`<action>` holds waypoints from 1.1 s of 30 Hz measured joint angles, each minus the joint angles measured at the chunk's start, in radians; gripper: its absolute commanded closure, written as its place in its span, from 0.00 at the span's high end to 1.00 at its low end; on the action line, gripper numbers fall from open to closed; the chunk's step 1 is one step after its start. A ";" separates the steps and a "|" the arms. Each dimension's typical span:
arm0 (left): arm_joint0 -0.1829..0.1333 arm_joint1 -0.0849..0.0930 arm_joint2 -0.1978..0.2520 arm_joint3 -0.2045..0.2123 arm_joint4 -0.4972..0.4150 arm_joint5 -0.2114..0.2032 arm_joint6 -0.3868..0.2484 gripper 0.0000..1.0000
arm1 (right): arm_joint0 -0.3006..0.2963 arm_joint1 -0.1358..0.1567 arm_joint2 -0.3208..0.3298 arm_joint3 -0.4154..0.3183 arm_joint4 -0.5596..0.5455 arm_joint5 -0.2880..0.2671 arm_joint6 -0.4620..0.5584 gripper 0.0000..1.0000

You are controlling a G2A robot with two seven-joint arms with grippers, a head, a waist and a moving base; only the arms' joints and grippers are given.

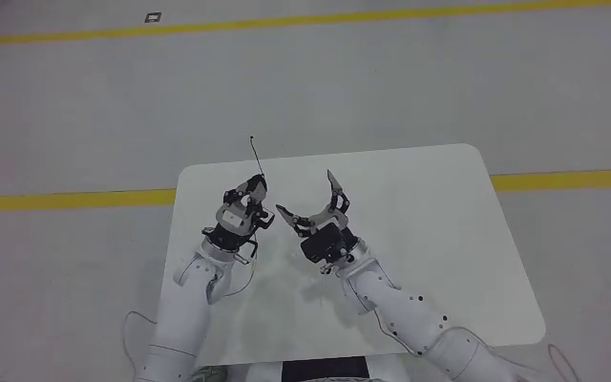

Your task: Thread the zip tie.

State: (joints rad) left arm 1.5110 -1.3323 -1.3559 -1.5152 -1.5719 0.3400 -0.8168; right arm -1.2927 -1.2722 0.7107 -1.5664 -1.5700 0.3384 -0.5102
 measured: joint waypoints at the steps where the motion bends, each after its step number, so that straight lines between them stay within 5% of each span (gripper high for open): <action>1: 0.003 -0.004 0.000 0.000 0.001 0.000 0.002 0.00 | 0.002 -0.002 -0.002 0.001 0.000 0.001 0.000 1.00; 9: 0.022 -0.056 -0.007 0.009 0.002 0.000 0.028 0.00 | 0.023 -0.011 -0.005 0.029 0.000 0.002 0.000 0.99; 13: 0.027 -0.069 -0.011 0.006 0.002 0.000 0.035 0.00 | 0.030 -0.008 -0.001 0.043 0.000 0.002 0.001 0.65; 14: 0.027 -0.069 -0.011 0.006 0.002 0.000 0.035 0.00 | 0.032 -0.007 -0.002 0.045 0.000 0.002 0.001 0.50; 16: 0.027 -0.069 -0.011 0.006 0.002 0.000 0.035 0.00 | 0.035 -0.006 -0.007 0.047 0.000 0.002 0.002 0.43; 24: 0.027 -0.069 -0.011 0.006 0.002 0.000 0.034 0.00 | 0.055 -0.004 -0.041 0.051 0.000 0.002 0.011 0.28; 33: 0.027 -0.069 -0.011 0.006 0.002 0.000 0.034 0.00 | 0.062 -0.011 -0.062 0.054 0.000 0.002 0.021 0.31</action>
State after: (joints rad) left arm 1.5379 -1.4010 -1.3669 -1.5095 -1.5700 0.3400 -0.7823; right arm -1.2308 -1.2832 0.6491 -1.5128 -1.5700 0.3400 -0.4894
